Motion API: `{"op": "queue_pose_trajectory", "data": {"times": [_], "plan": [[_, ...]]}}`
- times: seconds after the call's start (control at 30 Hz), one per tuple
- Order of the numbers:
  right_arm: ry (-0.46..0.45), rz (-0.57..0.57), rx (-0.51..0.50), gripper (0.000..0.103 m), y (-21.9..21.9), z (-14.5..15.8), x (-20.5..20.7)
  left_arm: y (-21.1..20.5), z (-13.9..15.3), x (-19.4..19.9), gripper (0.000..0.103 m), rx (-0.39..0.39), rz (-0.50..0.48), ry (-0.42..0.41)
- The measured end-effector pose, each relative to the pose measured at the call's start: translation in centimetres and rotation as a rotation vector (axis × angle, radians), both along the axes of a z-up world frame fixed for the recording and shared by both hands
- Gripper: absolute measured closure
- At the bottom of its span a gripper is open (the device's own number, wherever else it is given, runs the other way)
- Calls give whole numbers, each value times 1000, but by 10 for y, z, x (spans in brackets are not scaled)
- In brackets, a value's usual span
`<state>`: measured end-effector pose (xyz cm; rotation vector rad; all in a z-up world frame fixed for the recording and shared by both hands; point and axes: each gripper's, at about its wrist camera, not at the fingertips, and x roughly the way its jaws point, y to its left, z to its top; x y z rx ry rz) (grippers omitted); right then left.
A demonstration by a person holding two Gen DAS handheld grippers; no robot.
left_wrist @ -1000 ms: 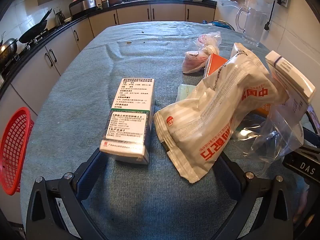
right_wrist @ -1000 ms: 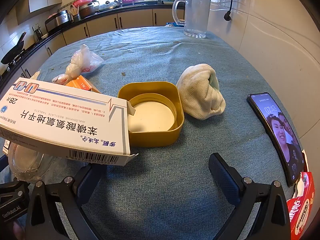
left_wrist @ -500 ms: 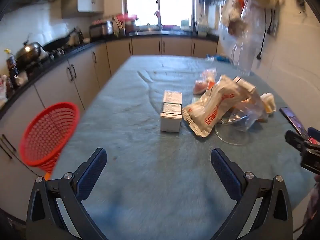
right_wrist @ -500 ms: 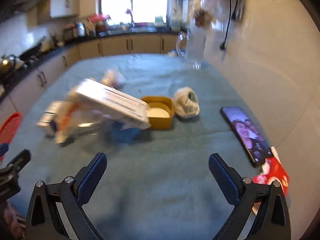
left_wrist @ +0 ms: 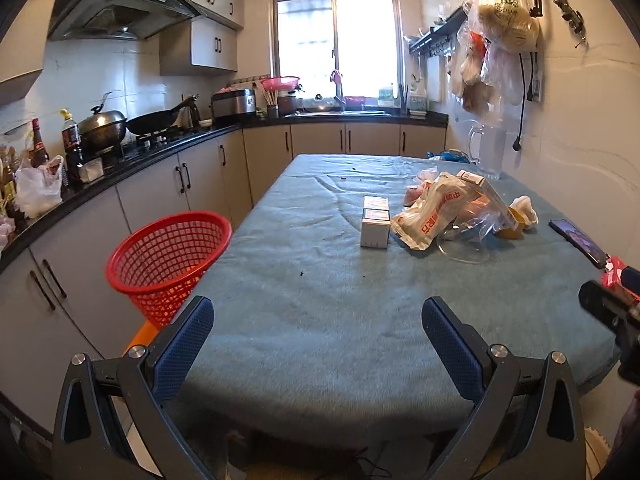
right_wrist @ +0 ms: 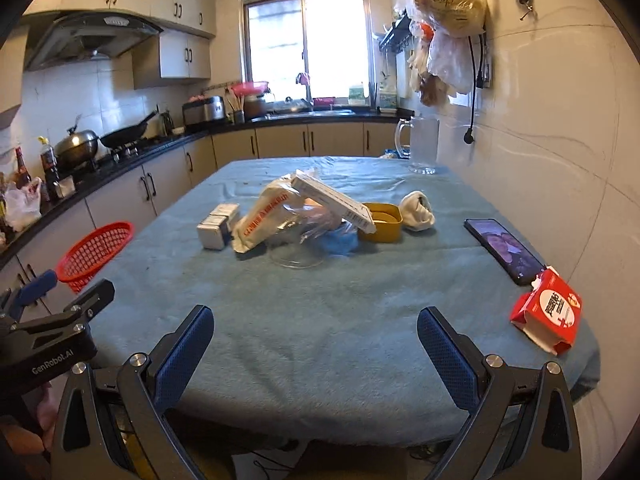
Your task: Collect trash
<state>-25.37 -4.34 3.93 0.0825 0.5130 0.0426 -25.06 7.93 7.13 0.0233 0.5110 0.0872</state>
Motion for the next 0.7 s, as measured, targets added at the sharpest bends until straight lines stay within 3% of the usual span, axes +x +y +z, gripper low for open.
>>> {"op": "queue_pose_trajectory", "data": {"times": [0.23, 0.7], "plan": [[-44, -6, -6, 0, 5, 4, -8, 1, -10, -3, 0, 14, 12, 13], [4, 16, -33, 0, 7, -6, 1, -3, -18, -1, 0, 22, 2, 27]]}}
